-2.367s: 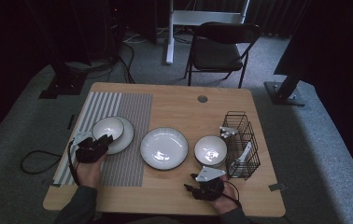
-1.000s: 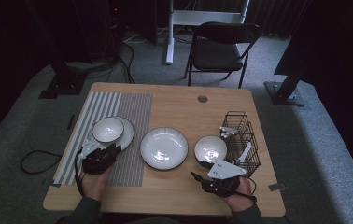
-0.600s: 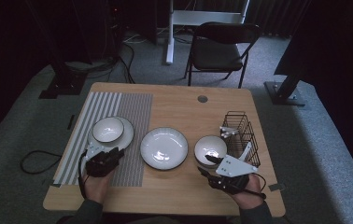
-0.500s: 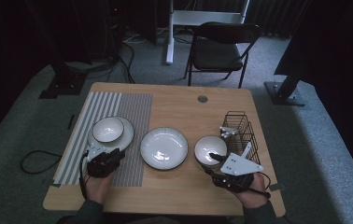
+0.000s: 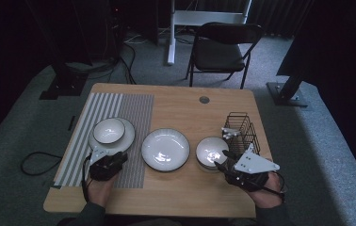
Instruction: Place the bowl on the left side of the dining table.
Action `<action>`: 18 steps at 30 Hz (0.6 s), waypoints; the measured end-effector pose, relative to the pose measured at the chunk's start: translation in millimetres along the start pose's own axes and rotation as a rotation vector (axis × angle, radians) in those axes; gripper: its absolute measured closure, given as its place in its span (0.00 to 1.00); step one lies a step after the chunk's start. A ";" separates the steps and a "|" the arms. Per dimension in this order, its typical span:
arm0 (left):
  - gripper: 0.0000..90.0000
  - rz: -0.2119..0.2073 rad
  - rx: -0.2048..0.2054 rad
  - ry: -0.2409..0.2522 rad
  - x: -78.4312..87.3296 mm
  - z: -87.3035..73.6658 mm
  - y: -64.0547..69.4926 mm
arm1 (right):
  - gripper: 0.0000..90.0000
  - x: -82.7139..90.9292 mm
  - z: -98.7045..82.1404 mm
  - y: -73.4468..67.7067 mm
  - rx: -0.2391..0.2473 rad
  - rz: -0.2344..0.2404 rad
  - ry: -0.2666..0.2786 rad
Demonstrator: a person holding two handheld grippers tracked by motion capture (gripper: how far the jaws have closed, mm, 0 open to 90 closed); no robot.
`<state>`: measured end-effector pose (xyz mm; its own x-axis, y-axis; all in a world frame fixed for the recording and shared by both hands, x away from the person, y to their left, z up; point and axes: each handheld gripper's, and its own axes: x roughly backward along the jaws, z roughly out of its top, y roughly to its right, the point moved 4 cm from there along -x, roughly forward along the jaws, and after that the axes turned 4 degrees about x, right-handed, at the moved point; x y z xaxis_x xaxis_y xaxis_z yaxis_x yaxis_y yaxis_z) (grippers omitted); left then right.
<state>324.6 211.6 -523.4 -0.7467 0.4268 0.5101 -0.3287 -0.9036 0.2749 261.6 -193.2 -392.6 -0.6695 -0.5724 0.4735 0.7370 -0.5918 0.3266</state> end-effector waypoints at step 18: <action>0.77 0.011 -0.010 -0.017 -6.0 -5.3 -1.1 | 0.64 18.8 -28.0 23.7 -0.065 -0.049 -0.026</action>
<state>326.4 209.8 -531.1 -0.7405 0.4170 0.5270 -0.3261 -0.9087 0.2608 263.8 -233.9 -398.8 -0.7015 -0.5275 0.4792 0.6950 -0.6551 0.2963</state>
